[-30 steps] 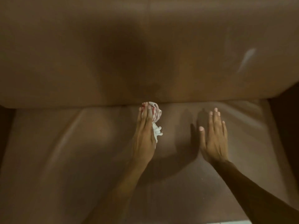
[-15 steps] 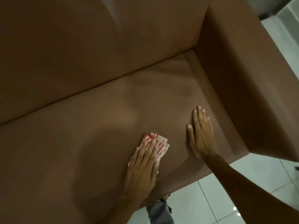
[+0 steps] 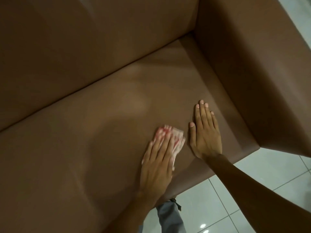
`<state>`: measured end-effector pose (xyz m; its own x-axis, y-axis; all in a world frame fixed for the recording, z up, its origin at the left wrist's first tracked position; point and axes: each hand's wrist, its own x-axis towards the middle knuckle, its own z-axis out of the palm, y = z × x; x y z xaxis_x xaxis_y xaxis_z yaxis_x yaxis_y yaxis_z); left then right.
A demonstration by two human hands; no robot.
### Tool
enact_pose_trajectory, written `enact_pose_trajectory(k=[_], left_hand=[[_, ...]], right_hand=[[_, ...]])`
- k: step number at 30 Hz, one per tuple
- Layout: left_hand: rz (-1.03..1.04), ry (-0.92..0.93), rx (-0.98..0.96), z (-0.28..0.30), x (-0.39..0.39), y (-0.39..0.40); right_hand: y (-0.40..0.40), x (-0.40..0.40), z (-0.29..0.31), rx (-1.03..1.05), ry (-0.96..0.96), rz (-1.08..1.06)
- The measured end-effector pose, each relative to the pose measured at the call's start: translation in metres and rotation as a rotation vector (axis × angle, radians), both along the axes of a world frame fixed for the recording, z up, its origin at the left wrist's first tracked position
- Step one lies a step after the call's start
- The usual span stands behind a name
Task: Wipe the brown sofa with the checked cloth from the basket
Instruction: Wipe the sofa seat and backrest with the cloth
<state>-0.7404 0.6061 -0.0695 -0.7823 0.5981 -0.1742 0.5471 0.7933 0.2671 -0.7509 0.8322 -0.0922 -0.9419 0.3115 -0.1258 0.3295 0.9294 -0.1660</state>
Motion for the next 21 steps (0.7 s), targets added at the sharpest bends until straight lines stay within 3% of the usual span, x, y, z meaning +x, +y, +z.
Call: enact_pose_trajectory(k=[2,4,8,11,14,17,21], left_hand=[[0.067,-0.029,-0.022,0.001,0.030,-0.048],[0.235,-0.002,-0.059,0.000,0.012,-0.068],[0.520,0.088,-0.003,0.000,-0.076,-0.008],[0.319,0.080,0.033,-0.005,-0.089,0.039],[0.050,0.012,0.050,-0.010,-0.010,0.020],[0.048,-0.028,0.062,-0.008,0.061,-0.048],[0.144,0.015,-0.090,-0.007,0.021,-0.087]], right_hand=[[0.000,0.000,-0.001,0.013,-0.004,0.005],[-0.001,0.001,-0.002,0.026,0.003,0.003],[0.000,0.001,-0.001,0.031,0.016,0.000],[0.000,0.001,-0.003,0.027,0.026,-0.009],[0.000,0.001,-0.002,0.013,0.025,-0.006],[-0.002,0.000,0.002,0.007,0.011,-0.018],[-0.003,-0.001,0.005,0.003,0.003,-0.022]])
